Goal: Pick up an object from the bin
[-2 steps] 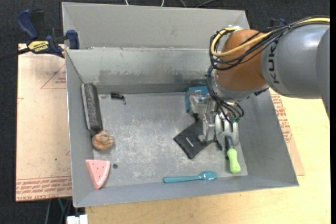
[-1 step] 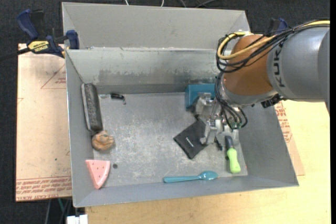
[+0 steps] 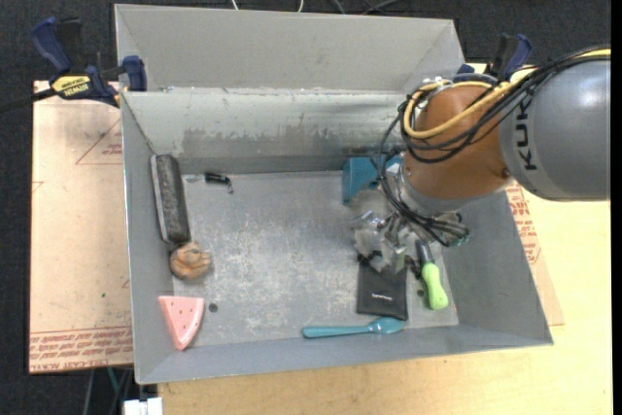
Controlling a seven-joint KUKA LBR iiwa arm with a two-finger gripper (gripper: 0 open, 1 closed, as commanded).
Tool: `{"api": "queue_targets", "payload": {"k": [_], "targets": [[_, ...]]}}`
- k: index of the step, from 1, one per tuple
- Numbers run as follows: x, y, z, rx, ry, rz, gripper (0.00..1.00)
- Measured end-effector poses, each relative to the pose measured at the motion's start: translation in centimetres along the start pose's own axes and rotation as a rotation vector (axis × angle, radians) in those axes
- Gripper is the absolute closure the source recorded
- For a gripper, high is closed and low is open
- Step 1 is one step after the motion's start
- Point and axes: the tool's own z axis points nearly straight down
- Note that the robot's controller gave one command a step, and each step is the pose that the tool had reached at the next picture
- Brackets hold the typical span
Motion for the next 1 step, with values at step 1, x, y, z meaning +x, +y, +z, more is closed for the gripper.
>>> {"api": "queue_targets", "payload": {"k": [1], "targets": [[0.16, 0.28, 0.01, 0.000, -0.001, -0.017, 1.00]]}}
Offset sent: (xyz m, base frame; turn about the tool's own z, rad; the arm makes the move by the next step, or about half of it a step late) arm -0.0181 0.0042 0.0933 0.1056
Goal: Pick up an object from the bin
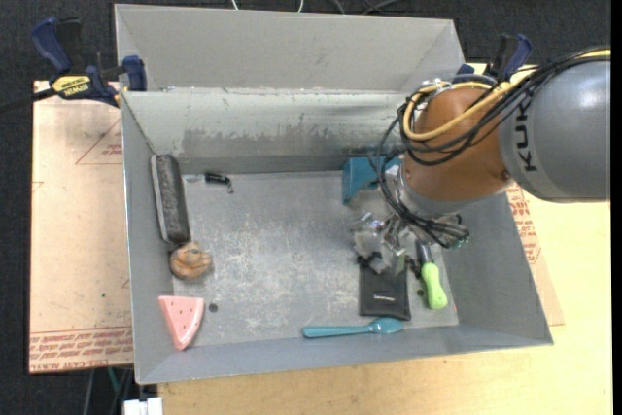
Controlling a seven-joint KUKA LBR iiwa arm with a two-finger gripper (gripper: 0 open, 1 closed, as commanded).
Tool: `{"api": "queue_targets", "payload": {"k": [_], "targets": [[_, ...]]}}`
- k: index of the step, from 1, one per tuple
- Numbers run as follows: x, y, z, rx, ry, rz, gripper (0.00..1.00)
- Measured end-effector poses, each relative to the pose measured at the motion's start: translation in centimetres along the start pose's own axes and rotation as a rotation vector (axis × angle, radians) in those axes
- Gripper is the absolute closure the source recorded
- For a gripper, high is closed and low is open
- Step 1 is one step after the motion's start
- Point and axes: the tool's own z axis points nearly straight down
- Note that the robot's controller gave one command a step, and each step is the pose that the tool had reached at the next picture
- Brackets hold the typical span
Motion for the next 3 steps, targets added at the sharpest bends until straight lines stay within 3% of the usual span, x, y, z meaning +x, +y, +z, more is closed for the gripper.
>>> {"api": "queue_targets", "payload": {"k": [1, 2, 3], "targets": [[0.7, 0.8, -5.3, -0.006, 0.005, 0.071, 1.00], [0.2, -0.3, -12.1, -0.007, 0.005, -0.024, 1.00], [0.9, -0.8, -7.7, -0.002, -0.003, -0.056, 1.00]]}}
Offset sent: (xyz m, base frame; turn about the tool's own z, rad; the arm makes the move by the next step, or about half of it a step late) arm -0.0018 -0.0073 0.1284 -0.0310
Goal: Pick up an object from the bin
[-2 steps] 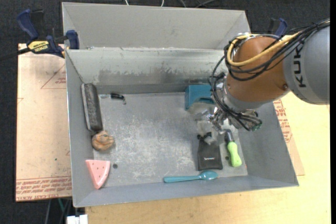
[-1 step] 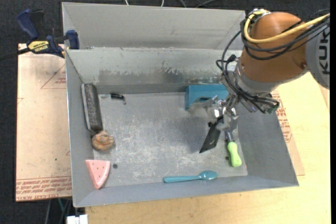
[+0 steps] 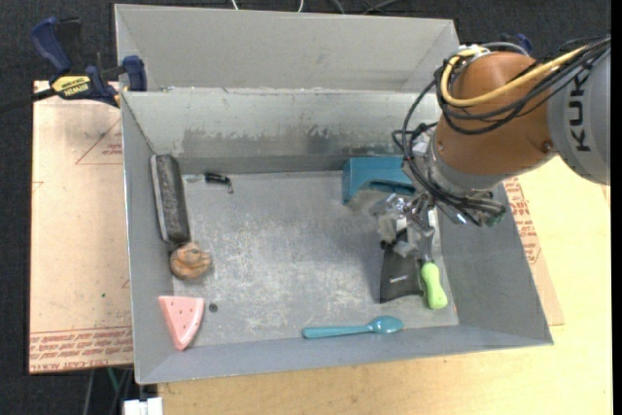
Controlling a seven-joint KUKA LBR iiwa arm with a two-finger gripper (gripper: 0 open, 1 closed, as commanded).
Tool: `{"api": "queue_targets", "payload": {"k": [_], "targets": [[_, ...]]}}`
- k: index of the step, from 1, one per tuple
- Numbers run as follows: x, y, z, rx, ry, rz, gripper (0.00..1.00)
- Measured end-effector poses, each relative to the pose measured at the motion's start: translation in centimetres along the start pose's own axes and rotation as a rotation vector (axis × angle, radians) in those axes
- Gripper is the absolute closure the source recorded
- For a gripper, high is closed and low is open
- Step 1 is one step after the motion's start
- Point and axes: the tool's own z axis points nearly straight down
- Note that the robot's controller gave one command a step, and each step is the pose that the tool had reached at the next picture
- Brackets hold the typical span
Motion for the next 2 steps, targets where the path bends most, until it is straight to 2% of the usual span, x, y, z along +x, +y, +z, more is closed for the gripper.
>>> {"api": "queue_targets", "payload": {"k": [1, 2], "targets": [[-0.80, -2.34, 2.42, 0.003, -0.005, -0.147, 1.00], [-0.54, -1.37, 1.61, -0.001, -0.001, -0.225, 1.00]]}}
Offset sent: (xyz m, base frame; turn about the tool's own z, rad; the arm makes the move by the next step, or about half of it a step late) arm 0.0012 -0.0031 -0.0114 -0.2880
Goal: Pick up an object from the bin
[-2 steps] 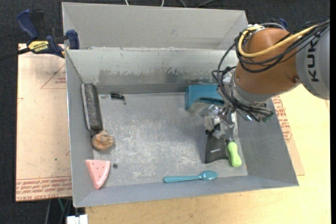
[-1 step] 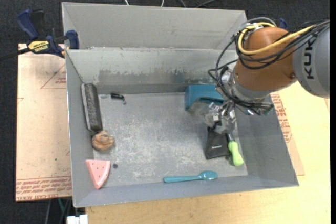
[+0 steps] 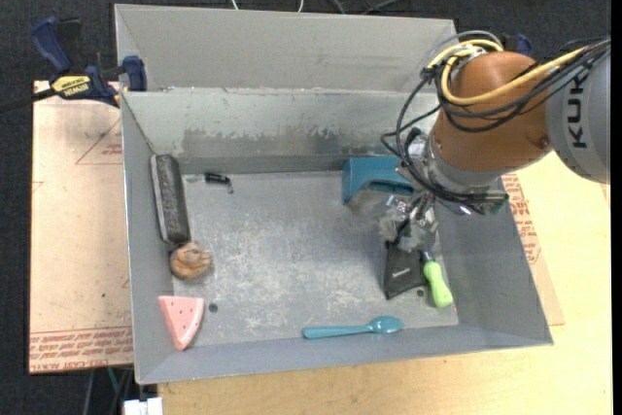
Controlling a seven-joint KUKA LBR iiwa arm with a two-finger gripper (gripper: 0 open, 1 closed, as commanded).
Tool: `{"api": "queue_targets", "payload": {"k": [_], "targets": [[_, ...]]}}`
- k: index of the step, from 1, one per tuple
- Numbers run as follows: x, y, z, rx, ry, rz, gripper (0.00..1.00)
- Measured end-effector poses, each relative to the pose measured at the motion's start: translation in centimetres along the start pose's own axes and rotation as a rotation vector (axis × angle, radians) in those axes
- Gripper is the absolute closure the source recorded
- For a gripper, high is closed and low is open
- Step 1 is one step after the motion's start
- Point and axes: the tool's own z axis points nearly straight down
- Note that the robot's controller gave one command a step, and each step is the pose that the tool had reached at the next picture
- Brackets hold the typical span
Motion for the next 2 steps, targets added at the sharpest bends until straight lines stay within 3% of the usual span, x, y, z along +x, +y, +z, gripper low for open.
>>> {"api": "queue_targets", "payload": {"k": [1, 2], "targets": [[-0.6, -0.9, -2.5, 0.004, -0.005, 0.039, 1.00], [0.5, -0.9, -2.9, 0.000, -0.003, -0.017, 1.00]]}}
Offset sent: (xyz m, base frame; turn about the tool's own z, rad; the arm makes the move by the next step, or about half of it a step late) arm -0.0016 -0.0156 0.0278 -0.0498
